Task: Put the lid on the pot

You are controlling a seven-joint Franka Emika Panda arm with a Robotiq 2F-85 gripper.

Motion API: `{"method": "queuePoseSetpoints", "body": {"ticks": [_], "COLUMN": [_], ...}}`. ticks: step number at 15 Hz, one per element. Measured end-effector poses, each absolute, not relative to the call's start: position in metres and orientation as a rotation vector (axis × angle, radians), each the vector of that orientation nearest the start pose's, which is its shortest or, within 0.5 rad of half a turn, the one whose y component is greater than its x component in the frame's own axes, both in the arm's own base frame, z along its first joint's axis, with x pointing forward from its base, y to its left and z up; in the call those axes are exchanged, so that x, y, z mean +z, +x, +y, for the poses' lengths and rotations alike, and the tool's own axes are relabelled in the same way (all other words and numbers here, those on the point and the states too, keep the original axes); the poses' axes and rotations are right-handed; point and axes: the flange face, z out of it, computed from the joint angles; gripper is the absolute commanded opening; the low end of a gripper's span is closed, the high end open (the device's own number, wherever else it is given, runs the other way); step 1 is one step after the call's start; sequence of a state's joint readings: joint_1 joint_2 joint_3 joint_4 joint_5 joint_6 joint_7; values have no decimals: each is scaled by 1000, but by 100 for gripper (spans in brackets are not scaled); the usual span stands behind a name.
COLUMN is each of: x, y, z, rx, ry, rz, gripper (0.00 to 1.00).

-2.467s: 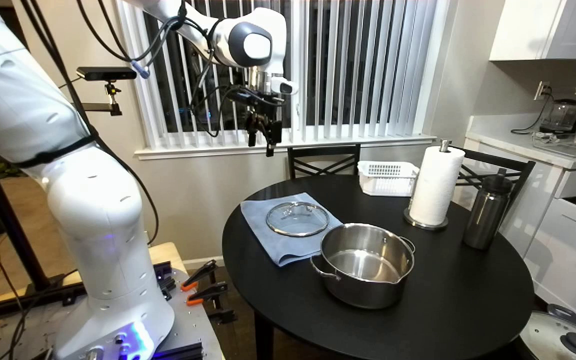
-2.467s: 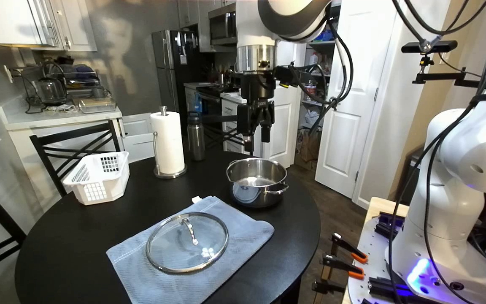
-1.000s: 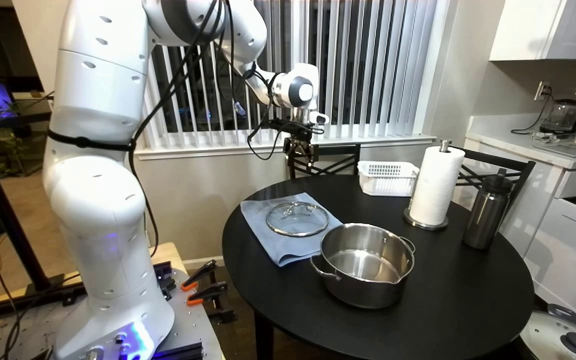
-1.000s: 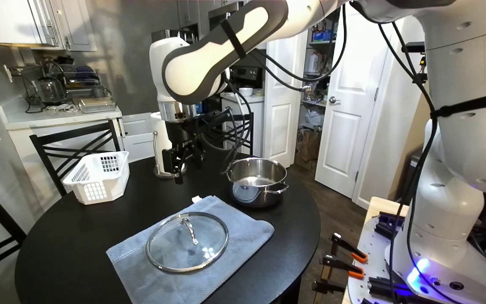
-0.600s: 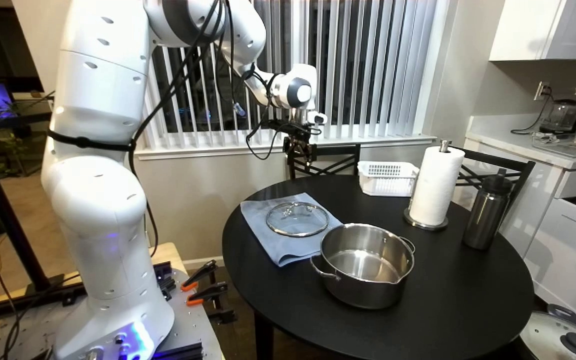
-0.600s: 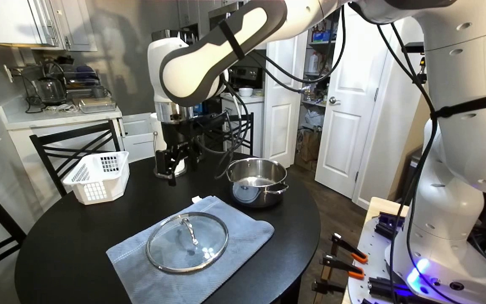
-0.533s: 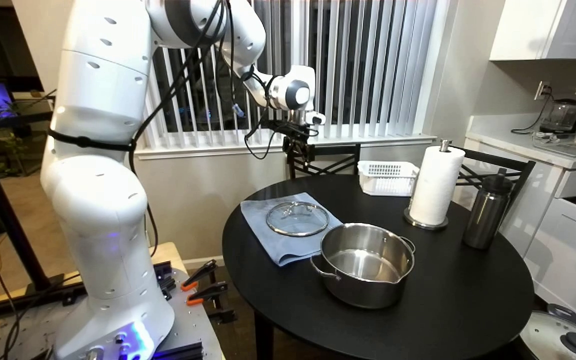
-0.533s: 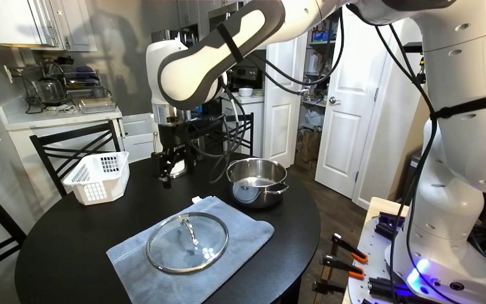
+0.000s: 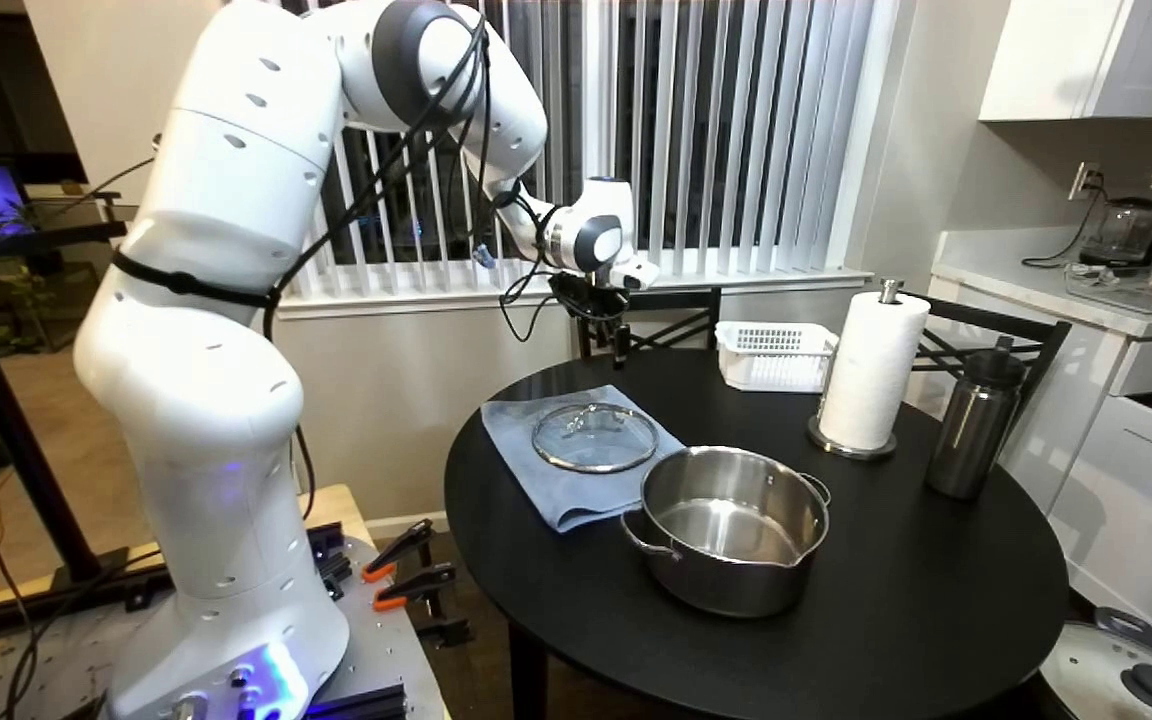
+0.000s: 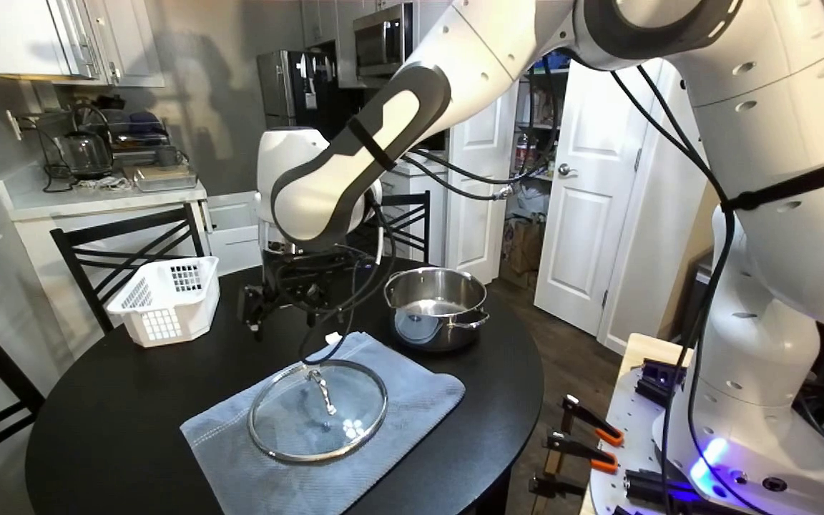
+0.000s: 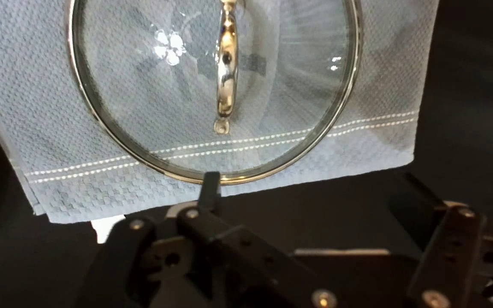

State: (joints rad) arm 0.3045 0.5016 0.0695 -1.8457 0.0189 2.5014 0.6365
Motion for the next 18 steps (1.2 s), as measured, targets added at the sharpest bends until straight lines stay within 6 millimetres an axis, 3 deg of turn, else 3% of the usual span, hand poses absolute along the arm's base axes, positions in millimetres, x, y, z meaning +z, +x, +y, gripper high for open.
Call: {"method": "queuePoseSetpoints", "body": {"ticks": [7, 15, 18], "x": [209, 161, 154], "y": [609, 598, 596], "z": [224, 222, 223], "rx": [-28, 89, 102], "ry": [-3014, -3023, -3029], "rz": [640, 677, 671], "gripper": [100, 100, 100]}}
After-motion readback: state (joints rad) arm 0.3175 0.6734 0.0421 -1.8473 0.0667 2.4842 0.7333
